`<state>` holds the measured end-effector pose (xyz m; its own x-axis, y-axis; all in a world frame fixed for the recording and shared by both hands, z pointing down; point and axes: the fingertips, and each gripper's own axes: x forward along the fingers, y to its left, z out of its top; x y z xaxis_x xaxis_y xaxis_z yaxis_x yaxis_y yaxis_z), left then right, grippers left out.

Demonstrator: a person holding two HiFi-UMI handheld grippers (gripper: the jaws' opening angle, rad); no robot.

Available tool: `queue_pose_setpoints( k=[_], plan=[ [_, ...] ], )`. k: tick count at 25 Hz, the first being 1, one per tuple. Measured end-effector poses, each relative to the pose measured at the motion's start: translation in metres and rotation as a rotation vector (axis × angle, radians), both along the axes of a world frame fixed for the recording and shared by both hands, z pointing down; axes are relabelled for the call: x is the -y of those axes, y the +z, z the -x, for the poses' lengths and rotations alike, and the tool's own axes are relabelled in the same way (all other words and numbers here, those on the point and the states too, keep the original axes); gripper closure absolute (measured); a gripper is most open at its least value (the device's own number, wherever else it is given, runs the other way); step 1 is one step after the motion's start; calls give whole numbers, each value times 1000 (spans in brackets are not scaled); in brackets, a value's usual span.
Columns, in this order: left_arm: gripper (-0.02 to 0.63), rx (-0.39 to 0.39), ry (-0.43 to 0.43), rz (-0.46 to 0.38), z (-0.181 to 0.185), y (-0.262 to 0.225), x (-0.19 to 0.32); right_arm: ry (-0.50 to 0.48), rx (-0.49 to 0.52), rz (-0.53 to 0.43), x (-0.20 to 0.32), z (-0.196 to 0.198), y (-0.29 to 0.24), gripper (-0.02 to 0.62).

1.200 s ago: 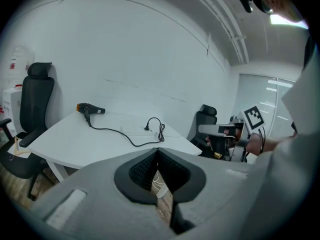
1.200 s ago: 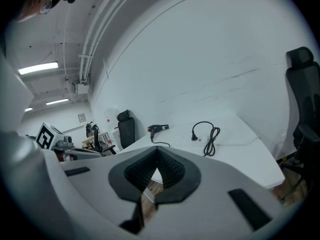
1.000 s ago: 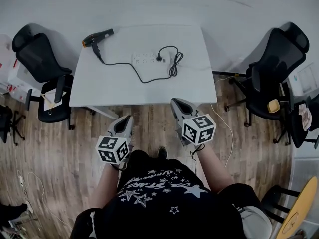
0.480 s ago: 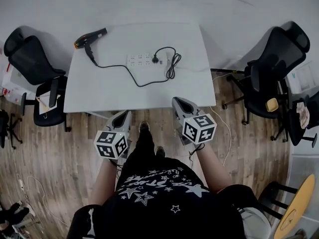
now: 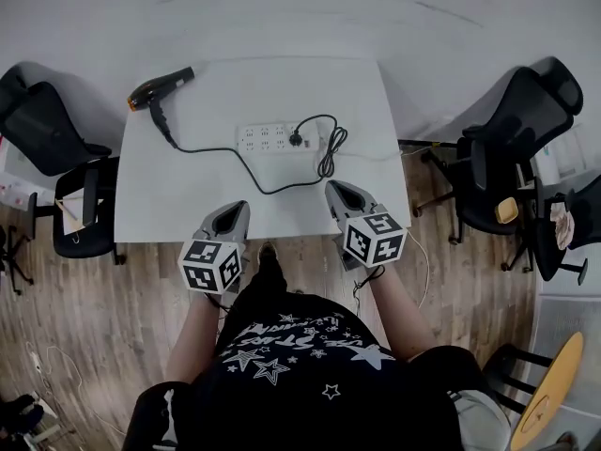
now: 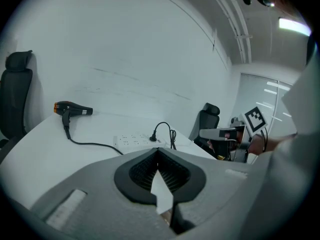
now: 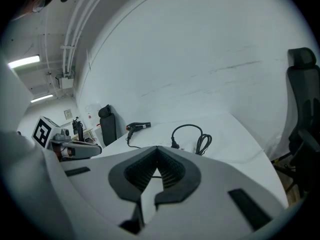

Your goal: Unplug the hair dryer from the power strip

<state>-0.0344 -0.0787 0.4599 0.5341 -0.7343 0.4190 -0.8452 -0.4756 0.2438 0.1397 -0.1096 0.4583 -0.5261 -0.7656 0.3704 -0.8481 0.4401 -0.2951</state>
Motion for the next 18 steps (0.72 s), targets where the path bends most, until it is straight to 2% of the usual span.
queue_pose_setpoints(
  k=[5,11,18],
  plan=[
    [597,51,59,-14,4,6,41,4,-23,22,40,13,9,589],
    [597,57,74,24,10,15,85,35,-67,77,75,17,27,589],
    [597,73,112,56,16,32,114,50,-78,122,97,29,45,589]
  ],
)
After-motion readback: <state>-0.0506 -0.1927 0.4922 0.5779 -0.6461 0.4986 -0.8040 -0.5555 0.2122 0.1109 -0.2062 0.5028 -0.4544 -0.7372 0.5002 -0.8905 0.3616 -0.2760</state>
